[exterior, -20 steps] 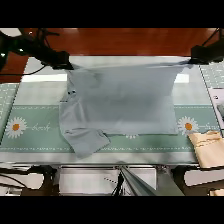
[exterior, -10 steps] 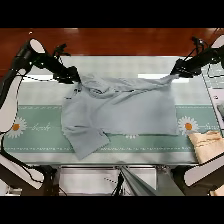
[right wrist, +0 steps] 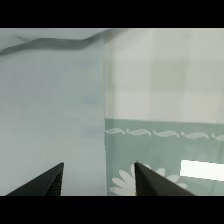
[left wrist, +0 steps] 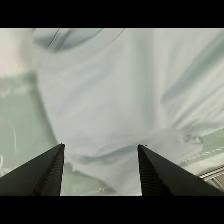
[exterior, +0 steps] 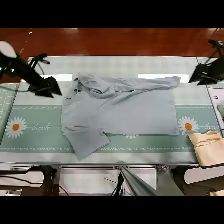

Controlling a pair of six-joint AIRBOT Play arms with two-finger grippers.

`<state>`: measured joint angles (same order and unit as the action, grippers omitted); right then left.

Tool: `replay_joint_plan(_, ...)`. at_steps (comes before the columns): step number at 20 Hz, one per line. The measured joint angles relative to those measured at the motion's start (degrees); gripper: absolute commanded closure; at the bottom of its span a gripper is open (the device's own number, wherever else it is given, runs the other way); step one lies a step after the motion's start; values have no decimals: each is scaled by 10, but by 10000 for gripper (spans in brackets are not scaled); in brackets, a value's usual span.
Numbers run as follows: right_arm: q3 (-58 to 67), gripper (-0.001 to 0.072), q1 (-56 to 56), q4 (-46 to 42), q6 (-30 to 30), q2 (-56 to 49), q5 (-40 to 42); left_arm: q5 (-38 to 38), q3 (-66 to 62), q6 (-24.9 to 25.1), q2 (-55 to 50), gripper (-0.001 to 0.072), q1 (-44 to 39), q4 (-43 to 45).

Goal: Fold the shirts.

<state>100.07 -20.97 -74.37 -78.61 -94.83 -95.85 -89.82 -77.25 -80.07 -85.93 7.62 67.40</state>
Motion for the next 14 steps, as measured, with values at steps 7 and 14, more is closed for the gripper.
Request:
replay_joint_plan(7, -204, 201, -93, 44, 28, 116, 64, 134, 376, 71, 154, 160, 55, -57)
replay_joint_plan(14, -257, 202, -106, 72, 40, 146, 83, 207, 453, 113, 156, 162, 79, -114)
